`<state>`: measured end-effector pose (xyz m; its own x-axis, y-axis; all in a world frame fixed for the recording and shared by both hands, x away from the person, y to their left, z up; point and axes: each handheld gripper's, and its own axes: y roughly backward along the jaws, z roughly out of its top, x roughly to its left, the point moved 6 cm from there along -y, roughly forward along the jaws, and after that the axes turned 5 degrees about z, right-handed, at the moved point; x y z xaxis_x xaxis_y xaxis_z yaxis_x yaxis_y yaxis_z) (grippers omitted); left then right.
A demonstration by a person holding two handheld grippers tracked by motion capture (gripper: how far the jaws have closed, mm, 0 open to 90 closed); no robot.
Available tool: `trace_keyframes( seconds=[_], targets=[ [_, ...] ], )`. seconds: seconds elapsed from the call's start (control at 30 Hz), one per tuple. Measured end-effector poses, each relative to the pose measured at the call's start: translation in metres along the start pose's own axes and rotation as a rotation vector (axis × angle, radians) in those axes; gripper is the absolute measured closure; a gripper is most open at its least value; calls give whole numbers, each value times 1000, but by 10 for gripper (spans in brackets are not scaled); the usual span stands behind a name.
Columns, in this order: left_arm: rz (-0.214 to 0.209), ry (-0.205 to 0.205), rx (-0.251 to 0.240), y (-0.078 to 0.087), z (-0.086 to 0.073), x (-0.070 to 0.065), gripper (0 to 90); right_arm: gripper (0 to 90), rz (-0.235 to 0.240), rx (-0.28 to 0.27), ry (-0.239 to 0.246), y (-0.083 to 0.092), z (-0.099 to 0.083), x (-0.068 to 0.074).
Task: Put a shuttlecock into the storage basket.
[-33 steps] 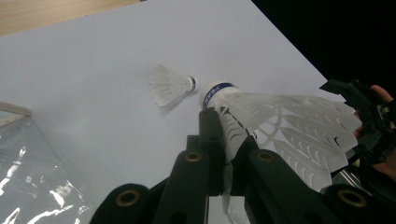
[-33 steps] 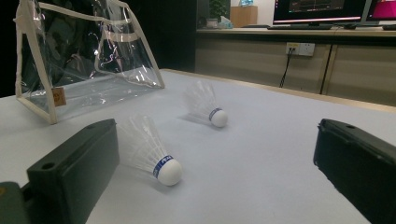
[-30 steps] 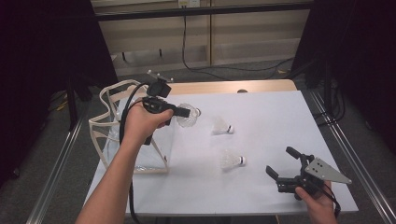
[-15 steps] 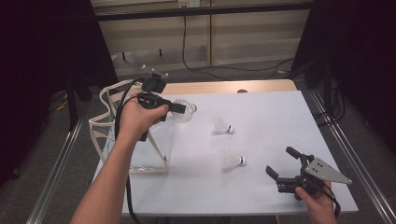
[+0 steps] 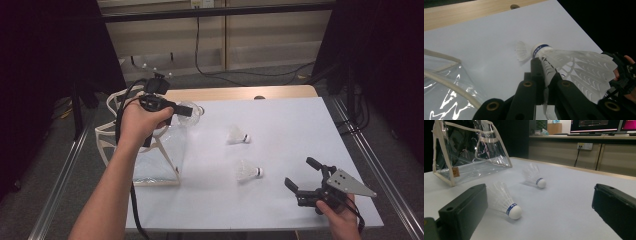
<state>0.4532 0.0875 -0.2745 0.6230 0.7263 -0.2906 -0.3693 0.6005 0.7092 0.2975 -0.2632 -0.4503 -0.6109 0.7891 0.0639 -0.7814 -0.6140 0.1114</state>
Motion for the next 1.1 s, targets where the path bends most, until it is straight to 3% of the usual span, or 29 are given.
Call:
trace_keyframes(
  seconds=[0.7,1.1],
  targets=[
    [32,22,-7,16,4,12,894,0,2,1,1,0,0,0],
    [45,13,-7,25,6,14,894,0,4,1,2,0,0,1]
  ],
)
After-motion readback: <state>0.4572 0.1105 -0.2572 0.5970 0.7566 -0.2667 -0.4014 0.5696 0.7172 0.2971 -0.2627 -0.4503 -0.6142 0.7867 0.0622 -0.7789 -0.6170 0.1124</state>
